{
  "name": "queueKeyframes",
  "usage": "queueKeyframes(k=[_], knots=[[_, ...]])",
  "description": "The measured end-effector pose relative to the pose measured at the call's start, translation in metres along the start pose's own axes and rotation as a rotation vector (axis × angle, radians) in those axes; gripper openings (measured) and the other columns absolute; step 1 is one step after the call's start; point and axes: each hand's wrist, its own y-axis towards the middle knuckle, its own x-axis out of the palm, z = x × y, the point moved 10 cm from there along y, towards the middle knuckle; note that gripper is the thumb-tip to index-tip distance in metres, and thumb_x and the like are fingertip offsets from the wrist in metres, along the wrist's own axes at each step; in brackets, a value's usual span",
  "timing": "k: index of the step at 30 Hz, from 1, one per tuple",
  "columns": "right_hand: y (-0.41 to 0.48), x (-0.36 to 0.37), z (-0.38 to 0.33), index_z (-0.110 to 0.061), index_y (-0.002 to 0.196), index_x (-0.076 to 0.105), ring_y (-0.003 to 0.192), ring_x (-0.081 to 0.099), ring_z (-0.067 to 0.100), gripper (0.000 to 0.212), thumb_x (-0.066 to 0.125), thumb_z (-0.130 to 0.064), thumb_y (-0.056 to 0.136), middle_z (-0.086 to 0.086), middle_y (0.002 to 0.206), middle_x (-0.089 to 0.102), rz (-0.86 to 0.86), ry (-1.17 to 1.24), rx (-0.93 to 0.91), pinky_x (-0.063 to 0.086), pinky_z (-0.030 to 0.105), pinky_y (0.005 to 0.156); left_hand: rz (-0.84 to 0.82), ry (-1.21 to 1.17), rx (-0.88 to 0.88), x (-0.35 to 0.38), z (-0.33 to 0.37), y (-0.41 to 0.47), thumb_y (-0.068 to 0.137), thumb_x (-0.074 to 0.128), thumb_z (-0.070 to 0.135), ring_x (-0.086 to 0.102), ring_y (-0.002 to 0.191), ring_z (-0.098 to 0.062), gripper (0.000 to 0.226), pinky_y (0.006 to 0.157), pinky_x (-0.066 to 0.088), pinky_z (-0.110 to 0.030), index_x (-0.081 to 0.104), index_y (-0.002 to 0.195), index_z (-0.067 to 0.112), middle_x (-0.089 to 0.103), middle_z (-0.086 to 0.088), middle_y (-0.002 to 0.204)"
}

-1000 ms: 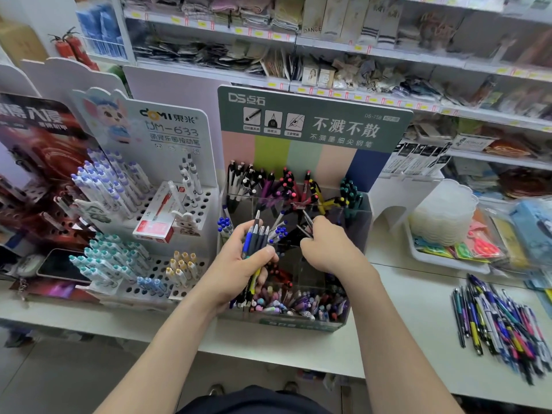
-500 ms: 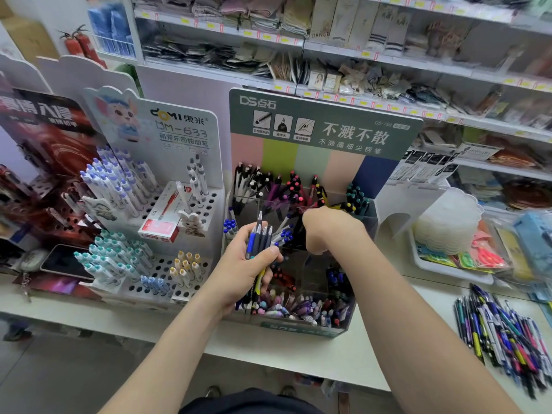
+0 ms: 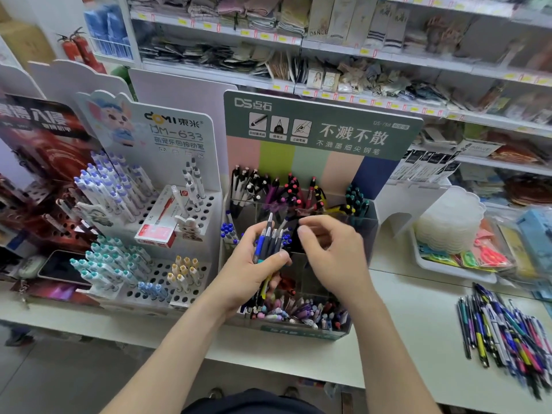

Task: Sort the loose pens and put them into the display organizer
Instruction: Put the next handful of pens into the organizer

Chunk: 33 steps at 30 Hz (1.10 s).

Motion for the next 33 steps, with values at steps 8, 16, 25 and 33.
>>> queueKeyframes(k=[8,16,25,33], knots=[[-0.013,0.023,0.021,-0.037,0.106,0.07,0.083,0.071,0.012,0.015,0.077,-0.037,0.094,-0.003,0.089,0.073,-0.167,0.253,0.139,0.061,0.035,0.075,-0.182,0.09,-0.06,0.028,-0.004,0.004,0.096,0.081,0.017,0.074,0.096,-0.029,0.079,0.087,0.062,-0.049,0.035,0.157,0.04,0.073,-0.009,0.128],[-0.018,0.016,0.044,-0.023,0.098,0.079,0.064,0.07,0.019,0.016,0.088,-0.027,0.086,0.002,0.079,0.078,-0.146,0.351,0.268,0.057,0.032,0.063,-0.23,0.014,-0.163,0.043,-0.014,0.007,0.097,0.058,-0.001,0.056,0.063,-0.019,0.066,0.05,0.044,-0.032,0.045,0.151,0.036,0.068,-0.004,0.087],[-0.018,0.007,0.057,-0.023,0.115,0.072,0.072,0.072,0.01,0.028,0.082,-0.01,0.092,0.0,0.093,0.08,-0.026,0.479,0.269,0.056,0.025,0.061,-0.273,-0.15,-0.294,0.047,-0.026,-0.003,0.109,0.039,0.018,0.05,0.056,-0.028,0.034,0.057,0.041,-0.038,0.056,0.13,-0.003,0.059,-0.027,0.08],[-0.019,0.008,0.064,-0.023,0.129,0.069,0.093,0.076,0.013,0.047,0.088,-0.022,0.087,-0.003,0.106,0.079,0.085,0.501,0.289,0.062,0.031,0.083,-0.25,-0.182,-0.138,0.048,-0.009,-0.004,0.111,0.052,0.015,0.064,0.067,-0.022,0.036,0.063,0.055,-0.037,0.052,0.146,0.01,0.06,-0.022,0.09]])
